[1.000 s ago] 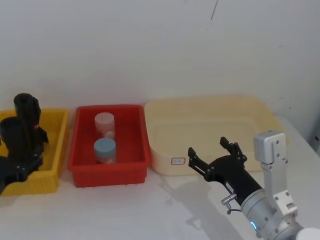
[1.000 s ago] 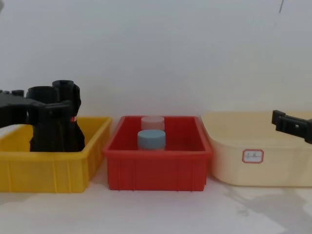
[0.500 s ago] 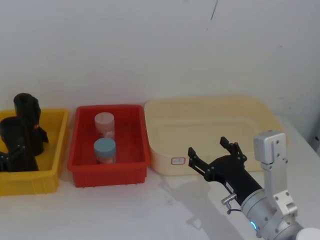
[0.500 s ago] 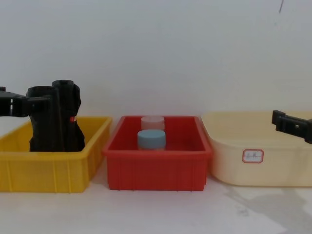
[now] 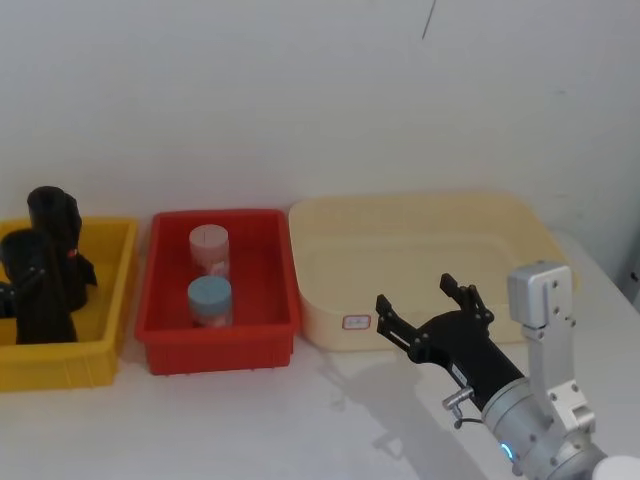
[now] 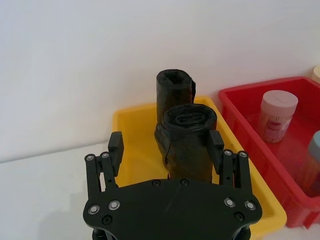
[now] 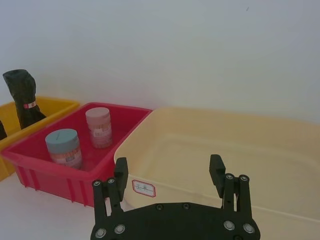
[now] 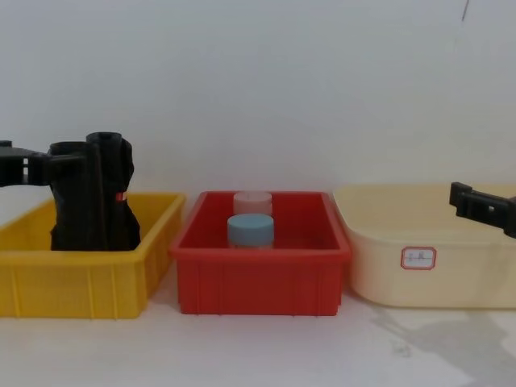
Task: Pick up the garbage bag with the one hand and transfer it to the other hand.
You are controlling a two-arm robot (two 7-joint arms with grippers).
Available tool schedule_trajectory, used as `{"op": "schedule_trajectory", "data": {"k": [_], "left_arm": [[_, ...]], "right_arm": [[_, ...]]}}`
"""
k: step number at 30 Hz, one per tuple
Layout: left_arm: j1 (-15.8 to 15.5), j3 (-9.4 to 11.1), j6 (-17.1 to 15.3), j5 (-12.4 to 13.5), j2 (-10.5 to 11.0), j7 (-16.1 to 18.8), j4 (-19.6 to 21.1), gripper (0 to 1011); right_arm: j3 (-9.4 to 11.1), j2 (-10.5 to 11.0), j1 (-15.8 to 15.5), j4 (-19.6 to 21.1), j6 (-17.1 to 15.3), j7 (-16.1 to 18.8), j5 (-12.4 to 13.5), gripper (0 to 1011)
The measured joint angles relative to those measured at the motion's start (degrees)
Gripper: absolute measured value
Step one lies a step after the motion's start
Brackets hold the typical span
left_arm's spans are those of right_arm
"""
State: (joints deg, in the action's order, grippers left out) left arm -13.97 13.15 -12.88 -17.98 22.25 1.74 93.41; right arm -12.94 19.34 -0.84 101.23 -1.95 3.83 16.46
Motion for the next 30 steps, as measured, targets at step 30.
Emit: {"op": "schedule_trajectory", "data": {"k": [30], "left_arm": [[-4.9,2.7,2.3,0.1,-3.0,-6.6,-8.3,915]], "right_arm": [[0.0,0.0,0.0,0.0,0.0,0.0,0.0,1001]]}}
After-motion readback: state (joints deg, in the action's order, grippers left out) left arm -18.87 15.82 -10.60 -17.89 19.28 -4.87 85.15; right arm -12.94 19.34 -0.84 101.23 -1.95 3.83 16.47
